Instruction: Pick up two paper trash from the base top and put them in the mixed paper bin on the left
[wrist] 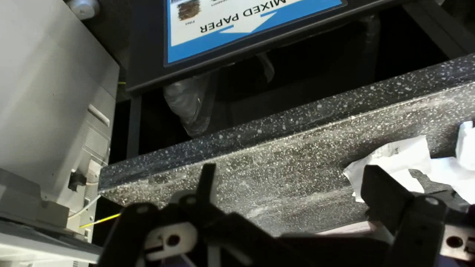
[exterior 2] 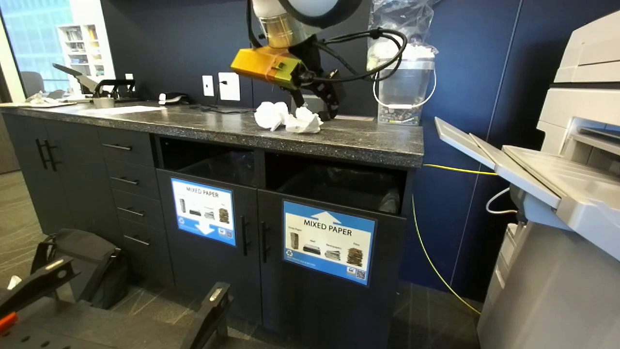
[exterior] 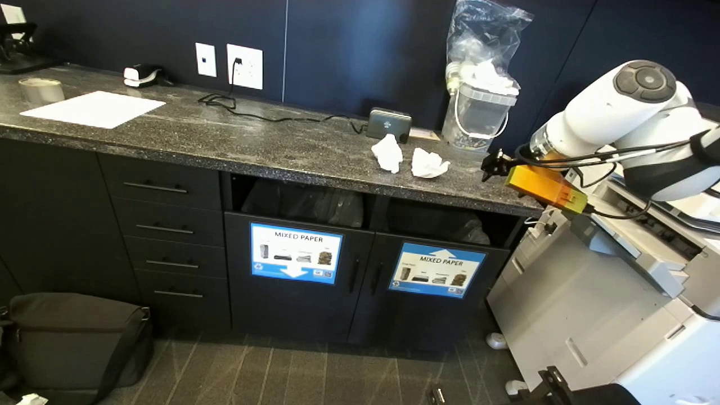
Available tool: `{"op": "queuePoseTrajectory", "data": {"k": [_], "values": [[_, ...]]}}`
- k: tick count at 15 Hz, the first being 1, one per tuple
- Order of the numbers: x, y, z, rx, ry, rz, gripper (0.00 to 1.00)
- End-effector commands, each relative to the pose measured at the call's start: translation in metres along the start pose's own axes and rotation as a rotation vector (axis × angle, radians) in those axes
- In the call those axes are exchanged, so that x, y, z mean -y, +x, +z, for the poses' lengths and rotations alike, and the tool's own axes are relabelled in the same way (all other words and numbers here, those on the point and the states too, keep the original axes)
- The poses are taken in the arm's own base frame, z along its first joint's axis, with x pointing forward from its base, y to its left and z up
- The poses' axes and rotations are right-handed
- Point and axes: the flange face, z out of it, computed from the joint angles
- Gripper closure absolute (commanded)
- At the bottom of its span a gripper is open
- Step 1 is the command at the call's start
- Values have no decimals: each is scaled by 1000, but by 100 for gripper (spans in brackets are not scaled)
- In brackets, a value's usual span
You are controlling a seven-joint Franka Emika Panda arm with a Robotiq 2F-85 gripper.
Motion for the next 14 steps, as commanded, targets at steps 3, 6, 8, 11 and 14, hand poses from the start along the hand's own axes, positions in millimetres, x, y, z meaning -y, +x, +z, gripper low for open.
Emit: {"op": "queuePoseTrajectory", "data": {"k": [3, 6, 8, 11, 14], "values": [[19, -32, 31, 103, -15, 156, 0], [36, -46, 35, 137, -37, 197, 0], [49, -48, 32, 153, -53, 233, 0], [77, -33, 26, 152, -57, 265, 0], [105, -4, 15, 136, -6, 331, 0]]}}
